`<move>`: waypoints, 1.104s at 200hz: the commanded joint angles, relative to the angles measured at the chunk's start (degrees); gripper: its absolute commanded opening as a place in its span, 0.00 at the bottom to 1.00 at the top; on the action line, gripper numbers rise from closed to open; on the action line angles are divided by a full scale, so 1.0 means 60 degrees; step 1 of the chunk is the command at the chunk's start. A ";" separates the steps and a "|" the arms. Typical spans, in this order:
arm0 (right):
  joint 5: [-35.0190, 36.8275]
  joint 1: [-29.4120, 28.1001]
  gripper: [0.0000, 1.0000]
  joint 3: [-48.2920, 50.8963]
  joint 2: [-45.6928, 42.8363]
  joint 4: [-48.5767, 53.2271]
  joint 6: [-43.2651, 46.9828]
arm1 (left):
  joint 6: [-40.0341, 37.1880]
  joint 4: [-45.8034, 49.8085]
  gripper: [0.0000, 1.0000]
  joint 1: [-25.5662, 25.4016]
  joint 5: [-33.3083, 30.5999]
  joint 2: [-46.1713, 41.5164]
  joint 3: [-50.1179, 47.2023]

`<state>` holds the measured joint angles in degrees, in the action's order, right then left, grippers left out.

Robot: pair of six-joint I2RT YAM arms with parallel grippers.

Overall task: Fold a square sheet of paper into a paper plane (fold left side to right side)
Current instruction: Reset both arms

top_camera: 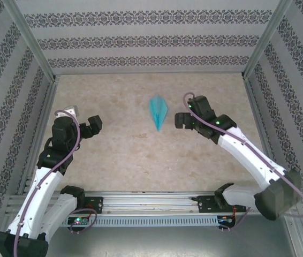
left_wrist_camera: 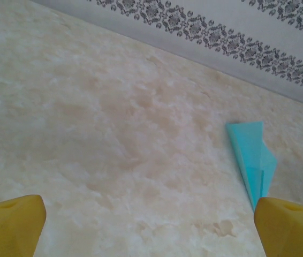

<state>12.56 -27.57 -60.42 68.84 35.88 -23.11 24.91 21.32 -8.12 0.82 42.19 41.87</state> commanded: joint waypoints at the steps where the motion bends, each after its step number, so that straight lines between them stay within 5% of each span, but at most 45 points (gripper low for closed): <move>1: 0.0008 0.0530 0.98 0.0992 -0.0961 -0.1101 -0.0022 | -0.0033 -0.0636 1.00 0.0153 -0.0516 -0.0132 -0.0221; 62: -0.0006 0.2763 0.98 0.3381 -0.2816 -0.2837 0.1193 | -0.0238 -0.1183 1.00 0.0181 -0.0840 0.0109 -0.0520; 113: -0.0712 0.4323 0.98 0.5224 -0.2502 -0.6230 0.1845 | -0.0238 -0.1381 1.00 0.0219 -0.0858 0.0701 -0.0255; 221: -0.2620 0.4775 0.98 0.6731 0.0414 -1.2359 0.3156 | -0.0258 -0.1283 1.00 0.0323 -0.1089 0.1031 -0.0161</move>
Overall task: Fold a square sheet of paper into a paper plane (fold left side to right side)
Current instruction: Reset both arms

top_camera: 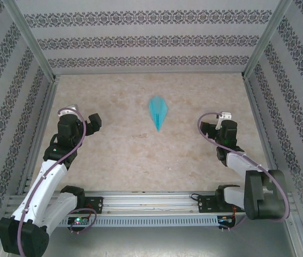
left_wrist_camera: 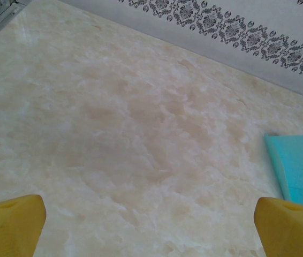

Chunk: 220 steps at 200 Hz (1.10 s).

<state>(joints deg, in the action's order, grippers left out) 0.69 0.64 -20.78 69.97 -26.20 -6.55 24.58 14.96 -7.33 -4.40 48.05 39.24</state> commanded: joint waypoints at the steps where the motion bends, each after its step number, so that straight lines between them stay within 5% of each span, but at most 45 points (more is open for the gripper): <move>1: -0.0650 0.0070 0.98 0.0123 0.0243 -0.2076 0.0399 | -0.0202 -0.0223 1.00 0.0195 -0.0218 0.0051 0.0281; 146: -0.1403 0.0092 0.98 0.0605 0.2827 -0.5666 0.0883 | -0.0290 0.0070 1.00 0.0255 -0.0176 0.0019 0.0384; 220: -0.0452 0.0039 0.98 -0.0156 0.2929 -0.4599 0.0607 | -0.0286 0.0046 1.00 0.0303 -0.0066 -0.0009 0.0272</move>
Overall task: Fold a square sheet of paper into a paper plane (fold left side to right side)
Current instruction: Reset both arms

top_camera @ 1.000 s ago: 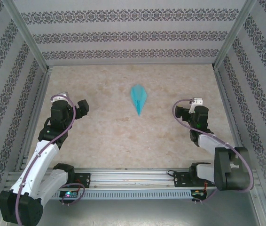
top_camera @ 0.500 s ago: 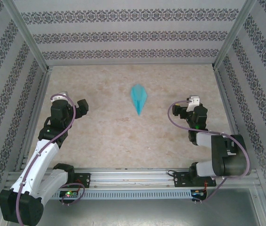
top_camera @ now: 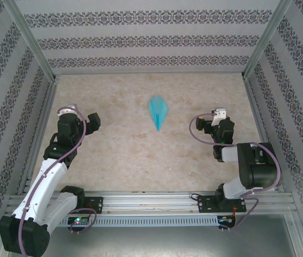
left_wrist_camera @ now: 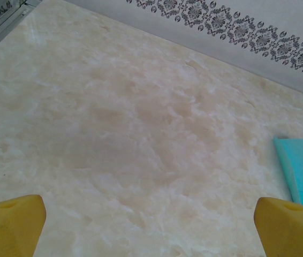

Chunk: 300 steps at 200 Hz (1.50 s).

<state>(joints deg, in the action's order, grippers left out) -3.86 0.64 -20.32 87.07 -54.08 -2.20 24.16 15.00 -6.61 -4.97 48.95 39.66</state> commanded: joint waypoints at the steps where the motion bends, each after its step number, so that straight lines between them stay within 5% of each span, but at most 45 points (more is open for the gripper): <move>1: 0.0306 0.0039 0.98 -0.0232 0.0080 0.0049 -0.0125 | -0.0218 0.0036 1.00 0.0181 0.0040 -0.0159 0.0195; 58: 0.0303 0.0024 0.98 -0.0199 0.0062 0.0018 -0.0095 | -0.0470 -0.0030 1.00 0.0245 0.0262 -0.0339 -0.0001; 169: 0.0364 -0.0018 0.98 -0.0203 0.0068 0.0020 -0.0059 | -0.1964 -0.1164 1.00 0.0355 -0.1261 -0.0865 -0.1678; 238: 0.0394 -0.0033 0.98 -0.0203 0.0064 0.0020 -0.0064 | -0.2181 -0.2840 1.00 0.0355 -0.2196 -0.0013 -0.2460; 300: 0.0416 -0.0038 0.98 -0.0203 0.0068 0.0020 -0.0044 | -0.2836 -0.4236 1.00 0.0355 -0.1785 0.1152 -0.2720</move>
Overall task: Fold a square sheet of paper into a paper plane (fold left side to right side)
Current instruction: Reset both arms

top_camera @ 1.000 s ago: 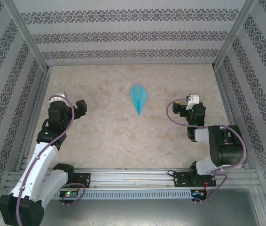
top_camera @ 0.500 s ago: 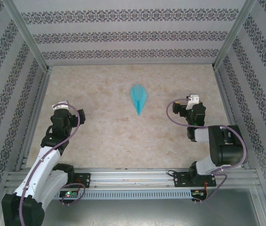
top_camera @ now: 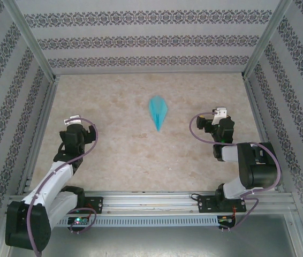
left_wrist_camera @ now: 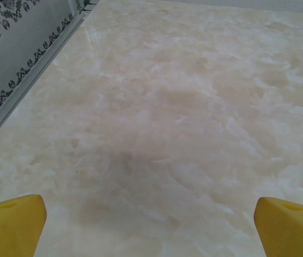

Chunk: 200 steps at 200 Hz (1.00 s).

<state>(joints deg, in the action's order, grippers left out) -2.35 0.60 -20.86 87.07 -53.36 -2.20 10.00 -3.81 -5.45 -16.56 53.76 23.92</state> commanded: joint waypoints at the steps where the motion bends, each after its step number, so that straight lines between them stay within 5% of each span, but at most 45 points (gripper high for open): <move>1: 0.0161 -0.0036 0.98 -0.0112 0.0066 -0.0093 -0.0044 | -0.0485 -0.1133 1.00 0.0162 0.0149 0.0368 -0.0101; 131: 0.0179 -0.0042 0.98 -0.0112 0.0065 -0.0086 -0.0050 | -0.1365 -0.6295 1.00 0.0469 0.2088 0.3471 -0.0618; 200: 0.0187 -0.0042 0.98 -0.0112 0.0065 -0.0086 -0.0048 | -0.1765 -0.7782 1.00 0.0528 0.2732 0.4015 -0.1141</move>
<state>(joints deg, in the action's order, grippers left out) -1.96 0.60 -20.86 87.07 -53.36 -2.17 1.30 -42.76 -3.25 -2.81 78.15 18.85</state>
